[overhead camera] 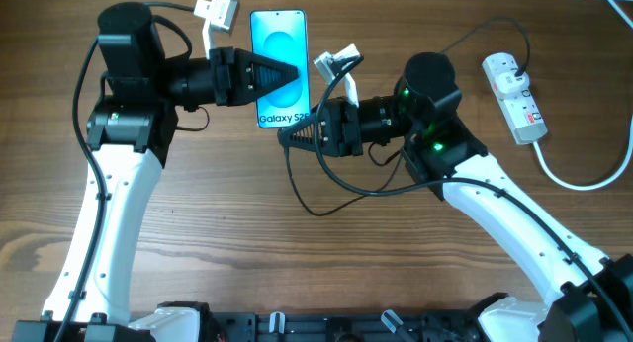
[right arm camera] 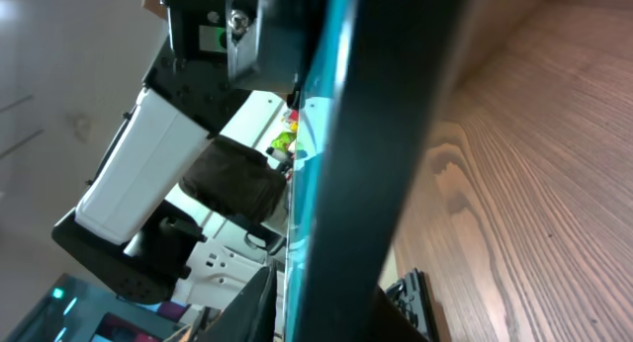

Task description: Plug charger to phone and switch on socket

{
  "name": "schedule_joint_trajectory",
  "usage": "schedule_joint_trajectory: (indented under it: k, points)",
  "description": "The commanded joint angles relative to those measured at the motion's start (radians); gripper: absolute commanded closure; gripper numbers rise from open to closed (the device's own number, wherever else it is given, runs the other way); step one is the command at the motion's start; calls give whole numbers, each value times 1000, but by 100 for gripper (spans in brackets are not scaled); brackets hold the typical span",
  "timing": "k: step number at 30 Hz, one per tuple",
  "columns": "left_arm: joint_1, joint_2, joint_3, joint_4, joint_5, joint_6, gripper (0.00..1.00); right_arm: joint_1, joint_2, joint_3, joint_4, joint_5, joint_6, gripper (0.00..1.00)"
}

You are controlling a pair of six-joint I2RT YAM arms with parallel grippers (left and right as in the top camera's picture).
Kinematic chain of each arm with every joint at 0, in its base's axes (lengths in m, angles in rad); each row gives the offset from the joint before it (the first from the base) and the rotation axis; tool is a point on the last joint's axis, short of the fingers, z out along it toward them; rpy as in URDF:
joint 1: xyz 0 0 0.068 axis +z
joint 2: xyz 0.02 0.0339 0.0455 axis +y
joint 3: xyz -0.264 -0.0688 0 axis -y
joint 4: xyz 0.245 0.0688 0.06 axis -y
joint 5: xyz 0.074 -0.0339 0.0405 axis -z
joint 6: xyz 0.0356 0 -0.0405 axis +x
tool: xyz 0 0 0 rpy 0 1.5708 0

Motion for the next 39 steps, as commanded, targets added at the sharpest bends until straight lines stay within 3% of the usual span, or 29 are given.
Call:
schedule_joint_trajectory:
  k: [1,16,20,22,31,39]
  points:
    - [-1,-21,-1,4,13,2,96,2,-3,10,-13,7,-3,74]
    - [0,-21,-1,4,12,2,96,2,-3,10,-61,-28,-6,75]
    - [0,-21,-1,4,12,2,96,2,-3,10,-65,-32,-6,85]
    - [0,-21,-1,4,12,2,96,2,-3,10,-69,-32,-6,95]
    - [-1,-21,-1,3,23,2,96,0,-3,10,86,14,100,96]
    - [-1,-21,-1,3,25,2,96,-10,-3,10,109,58,127,96]
